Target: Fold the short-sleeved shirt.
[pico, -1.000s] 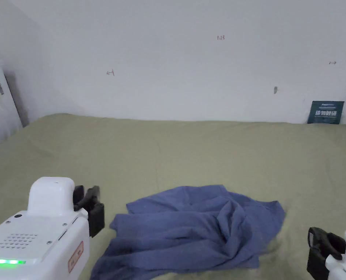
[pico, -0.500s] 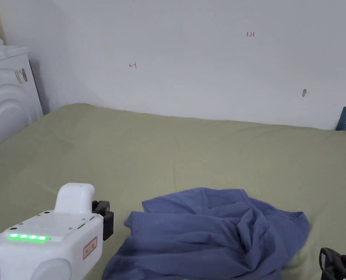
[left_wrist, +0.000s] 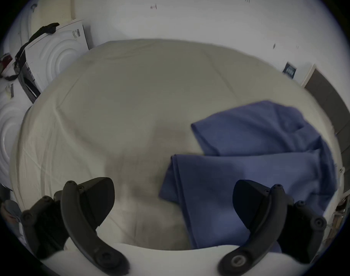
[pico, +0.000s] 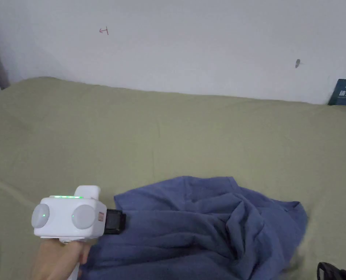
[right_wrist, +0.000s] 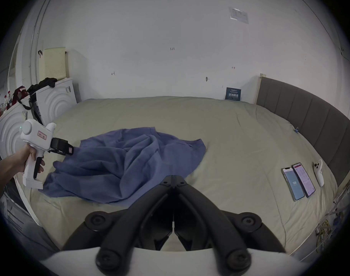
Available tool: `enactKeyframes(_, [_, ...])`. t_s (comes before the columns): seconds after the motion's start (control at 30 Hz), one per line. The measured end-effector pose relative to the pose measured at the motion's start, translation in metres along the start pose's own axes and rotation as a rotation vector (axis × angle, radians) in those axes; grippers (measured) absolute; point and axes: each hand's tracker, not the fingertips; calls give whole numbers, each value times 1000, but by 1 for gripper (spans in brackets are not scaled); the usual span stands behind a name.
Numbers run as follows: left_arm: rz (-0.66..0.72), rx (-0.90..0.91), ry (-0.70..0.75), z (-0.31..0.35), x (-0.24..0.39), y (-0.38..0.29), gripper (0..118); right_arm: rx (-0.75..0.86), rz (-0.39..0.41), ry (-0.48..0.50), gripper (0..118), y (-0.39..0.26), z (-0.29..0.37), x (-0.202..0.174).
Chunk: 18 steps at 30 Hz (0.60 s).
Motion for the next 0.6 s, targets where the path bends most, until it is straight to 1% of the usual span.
enactKeyframes(0.03, [-6,-40,10,-7,2,-2,116,-6,-11,8,2,-1,-3,3])
enactKeyframes(0.07, [7,-46,-27,-6,3,-7,114,-17,-22,24,2,-1,-7,6])
enactKeyframes(0.1, [8,-24,-20,-3,4,-7,111,-32,-27,22,2,0,-11,8])
enactKeyframes(0.13, [-3,16,-10,4,4,-10,100,-47,-27,21,2,2,-18,13])
enactKeyframes(0.2, [1,66,-28,16,2,-15,52,-44,-35,6,2,5,-28,21])
enactKeyframes(0.23, [0,98,-20,24,3,-16,20,-48,-33,-11,2,8,-36,26])
enactKeyframes(0.27, [-8,90,-82,29,0,-16,5,-57,-26,-27,2,13,-46,30])
enactKeyframes(0.3, [10,91,-91,31,0,-18,5,-54,-26,-23,2,16,-54,35])
enactKeyframes(0.33, [3,94,-48,33,1,-19,5,-63,-19,-30,2,22,-67,39])
enactKeyframes(0.37, [-9,79,-69,30,0,-15,4,-89,-9,-51,2,29,-81,43])
enactKeyframes(0.43, [-8,80,-72,33,0,-16,4,-108,-32,-33,2,40,-108,54])
enactKeyframes(0.47, [-12,75,-74,33,1,-16,4,-127,-46,-50,2,46,-126,59])
enactKeyframes(0.53, [-3,64,-81,27,-1,-12,4,-168,-35,-48,2,56,-161,69])
enactKeyframes(0.57, [6,60,-89,27,-2,-11,4,-195,-29,-63,2,59,-181,73])
enactKeyframes(0.6, [10,58,-96,27,-4,-11,4,-229,-18,-48,4,62,-197,77])
